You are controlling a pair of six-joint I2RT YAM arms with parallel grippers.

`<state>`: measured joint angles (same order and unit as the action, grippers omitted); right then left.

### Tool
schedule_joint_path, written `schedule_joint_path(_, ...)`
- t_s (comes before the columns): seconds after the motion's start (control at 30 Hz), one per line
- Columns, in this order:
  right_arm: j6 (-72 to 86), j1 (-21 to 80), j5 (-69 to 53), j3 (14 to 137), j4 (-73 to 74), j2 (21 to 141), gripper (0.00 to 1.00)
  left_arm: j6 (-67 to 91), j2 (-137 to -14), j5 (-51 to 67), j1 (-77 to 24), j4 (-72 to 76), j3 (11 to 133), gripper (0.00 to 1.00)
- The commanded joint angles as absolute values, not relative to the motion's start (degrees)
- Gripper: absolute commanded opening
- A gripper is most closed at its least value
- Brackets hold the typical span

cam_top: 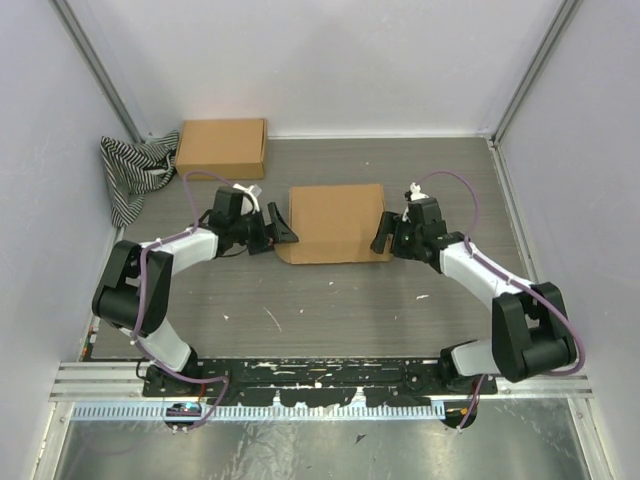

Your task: Fold the paper box

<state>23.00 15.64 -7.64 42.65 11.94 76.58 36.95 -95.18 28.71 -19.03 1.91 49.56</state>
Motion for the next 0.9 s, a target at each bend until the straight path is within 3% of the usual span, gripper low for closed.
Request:
schedule_joint_path(0.0, 23.1, 15.7, -4.8, 45.3, 10.8, 80.0, 0.86, 37.6, -95.4, 31.5, -19.3, 4.2, 49.6, 0.89)
schedule_joint_path(0.37, 23.8, 15.7, -11.6, 43.0, 11.9, 76.0, 0.84, 40.4, -95.1, 38.5, -19.3, 8.2, 46.7, 0.67)
schedule_joint_path(0.67, 24.5, 15.7, -13.5, 45.1, 16.7, 72.0, 0.83, 46.3, -97.4, 44.3, -19.1, 15.0, 44.0, 0.25)
schedule_joint_path(0.87, 24.2, 15.7, -12.1, 48.2, 22.1, 68.1, 0.83, 56.3, -100.8, 49.5, -16.9, 26.9, 41.0, 0.10)
